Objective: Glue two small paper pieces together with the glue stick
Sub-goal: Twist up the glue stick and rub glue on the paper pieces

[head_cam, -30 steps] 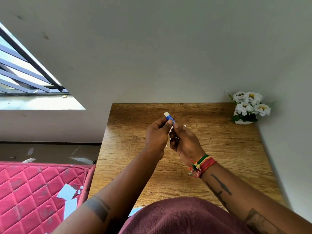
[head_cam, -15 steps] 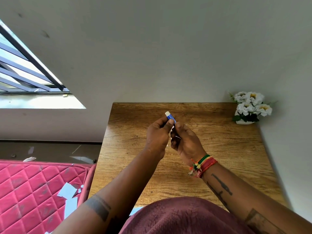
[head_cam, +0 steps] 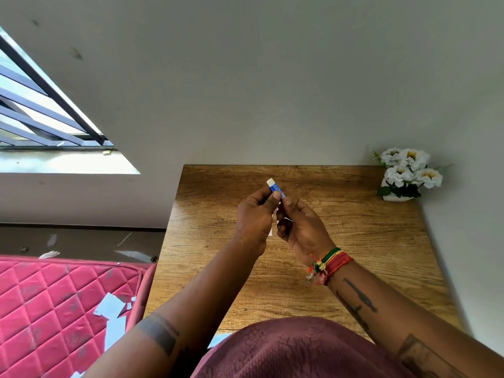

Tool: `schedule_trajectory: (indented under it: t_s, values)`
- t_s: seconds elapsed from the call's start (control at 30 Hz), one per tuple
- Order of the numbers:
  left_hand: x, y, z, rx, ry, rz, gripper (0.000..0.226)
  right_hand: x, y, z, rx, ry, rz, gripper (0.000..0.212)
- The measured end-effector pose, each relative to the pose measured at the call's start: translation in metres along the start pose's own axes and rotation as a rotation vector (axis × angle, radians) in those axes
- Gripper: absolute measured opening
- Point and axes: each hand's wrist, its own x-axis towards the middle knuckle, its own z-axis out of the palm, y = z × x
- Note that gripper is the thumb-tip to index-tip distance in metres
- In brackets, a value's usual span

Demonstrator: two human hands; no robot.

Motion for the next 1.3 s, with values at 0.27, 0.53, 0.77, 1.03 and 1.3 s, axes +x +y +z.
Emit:
schedule_trajectory:
  t_s: [0.27,0.53,0.77,1.03,1.3]
  values:
    - [0.003,-0.001,0.003,0.003,-0.001,-0.002,0.018,0.001,0.000,0.000,0.041,0.023,0.087,0.057]
    - [0.005,-0.005,0.000,-0.002,-0.002,0.013,0.015,0.002,-0.001,-0.001,0.011,-0.020,0.017,0.035]
    - [0.008,-0.009,-0.002,-0.009,-0.006,-0.002,0.017,0.007,0.005,-0.002,0.035,0.023,0.122,0.053]
    - [0.015,-0.022,-0.015,0.015,-0.018,-0.089,0.013,0.017,0.014,-0.007,-0.020,0.061,0.076,0.044]
    - [0.040,-0.042,-0.035,0.166,0.024,-0.075,0.011,0.044,0.030,-0.022,-0.069,0.183,0.042,0.018]
